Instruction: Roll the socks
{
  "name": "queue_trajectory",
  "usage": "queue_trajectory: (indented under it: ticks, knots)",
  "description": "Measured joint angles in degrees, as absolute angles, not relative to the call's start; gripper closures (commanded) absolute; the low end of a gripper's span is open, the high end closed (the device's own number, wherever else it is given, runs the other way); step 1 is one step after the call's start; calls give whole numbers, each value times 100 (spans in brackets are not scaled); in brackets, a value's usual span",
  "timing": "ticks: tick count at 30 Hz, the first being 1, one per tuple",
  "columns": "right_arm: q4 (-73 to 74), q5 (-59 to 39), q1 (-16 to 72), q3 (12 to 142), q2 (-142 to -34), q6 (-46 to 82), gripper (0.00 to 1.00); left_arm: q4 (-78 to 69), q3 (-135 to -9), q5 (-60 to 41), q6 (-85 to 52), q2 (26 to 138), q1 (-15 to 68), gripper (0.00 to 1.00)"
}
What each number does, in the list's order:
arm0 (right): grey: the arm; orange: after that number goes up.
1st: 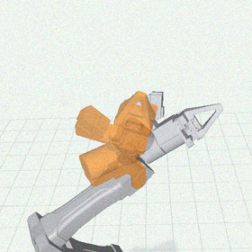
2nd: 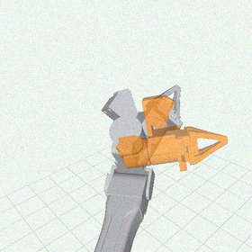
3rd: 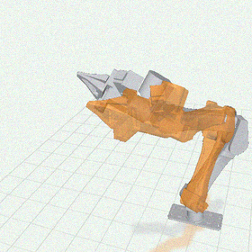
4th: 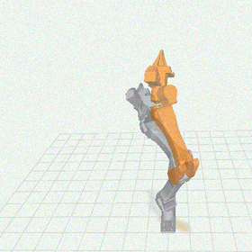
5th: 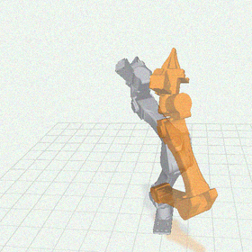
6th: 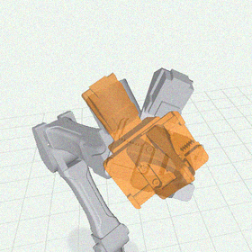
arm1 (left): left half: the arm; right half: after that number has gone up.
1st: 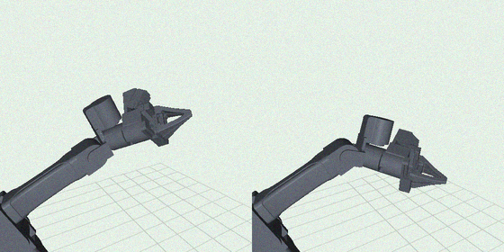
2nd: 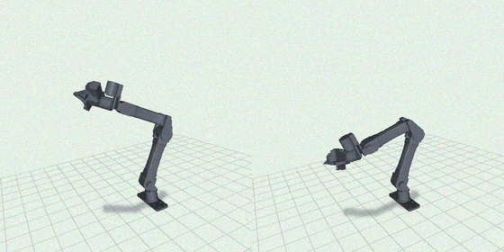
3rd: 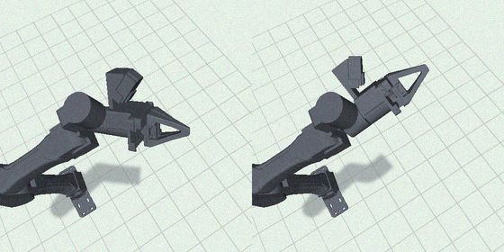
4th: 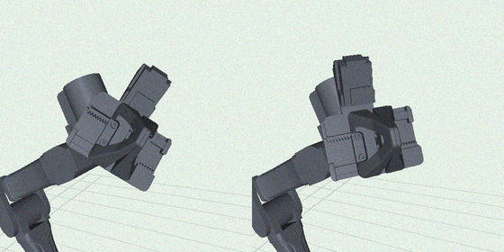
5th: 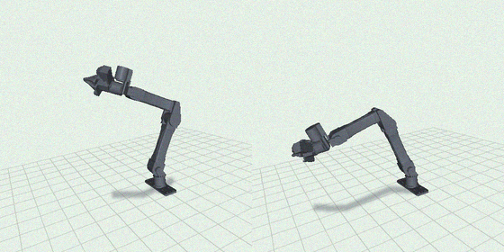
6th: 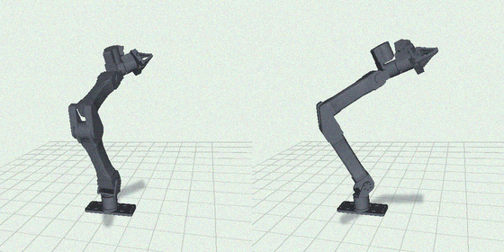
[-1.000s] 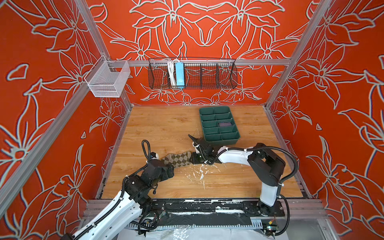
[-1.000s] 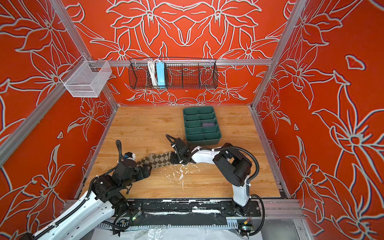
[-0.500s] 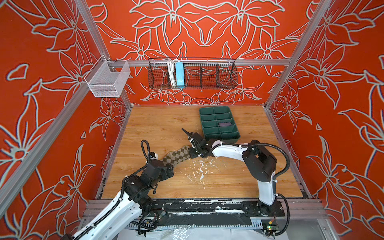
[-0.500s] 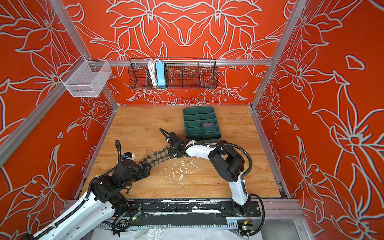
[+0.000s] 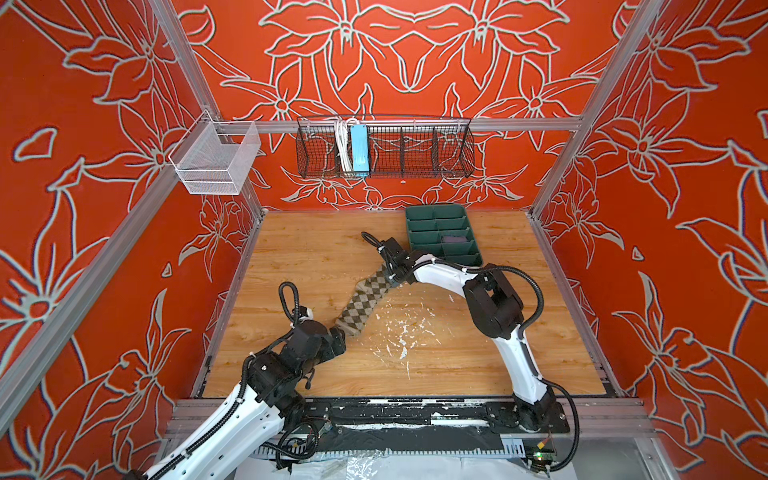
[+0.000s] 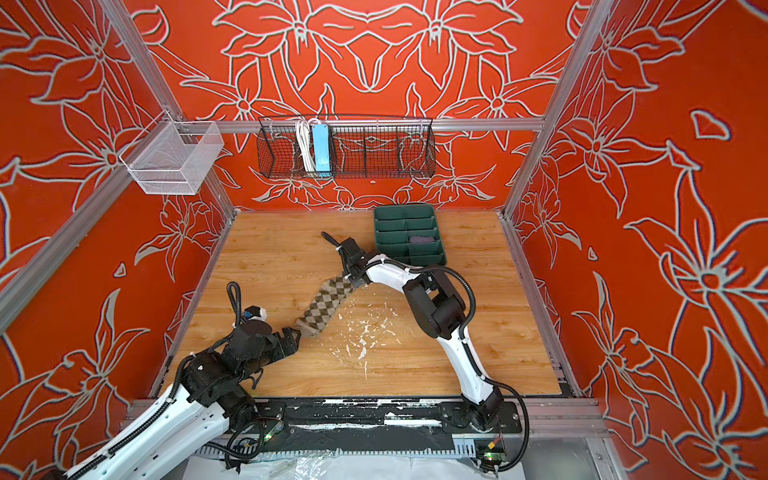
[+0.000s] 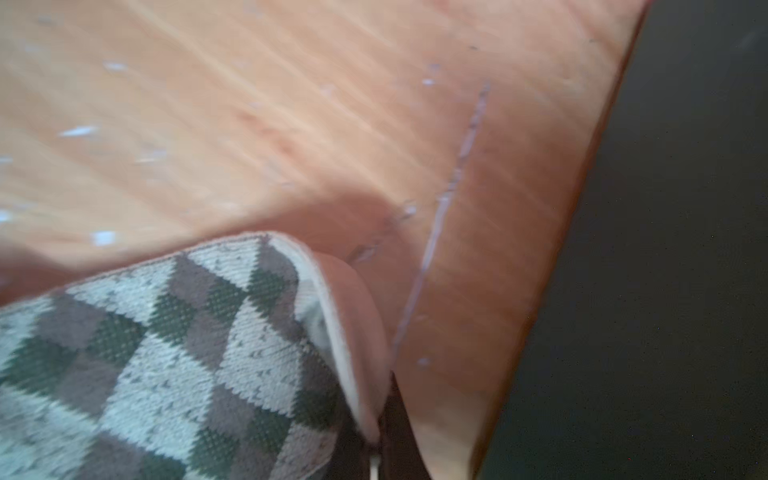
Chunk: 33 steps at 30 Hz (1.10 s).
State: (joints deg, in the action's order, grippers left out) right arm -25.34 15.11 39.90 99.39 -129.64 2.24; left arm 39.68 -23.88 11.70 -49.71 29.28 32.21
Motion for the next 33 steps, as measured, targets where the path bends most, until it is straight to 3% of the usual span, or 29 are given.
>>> queue_trajectory:
  ticks: [4, 8, 14, 20, 27, 33]
  knots:
    - [-2536, 1479, 3850, 9959, -12964, 67, 83, 3846, -2359, 1107, -5146, 3304, 3221, 2]
    - [-2541, 1343, 3793, 9981, -12954, -19, 57, 3664, -2386, 967, -4995, 3903, 3221, 0]
    - [-2486, 829, 3793, 9778, -12643, 64, 38, 3588, -2919, 895, -4445, 4925, 3221, 14]
    - [-2410, 311, 3793, 9730, -12136, 298, 36, 3479, -3271, 956, -4213, 5754, 3221, 22]
    - [-2169, -10, 3787, 9384, -11631, 475, 34, 3242, -3330, 1151, -4313, 6466, 3221, 22]
    - [-2095, -187, 3776, 9111, -11592, 534, 33, 2902, -3352, 1212, -5024, 6346, 3221, 20]
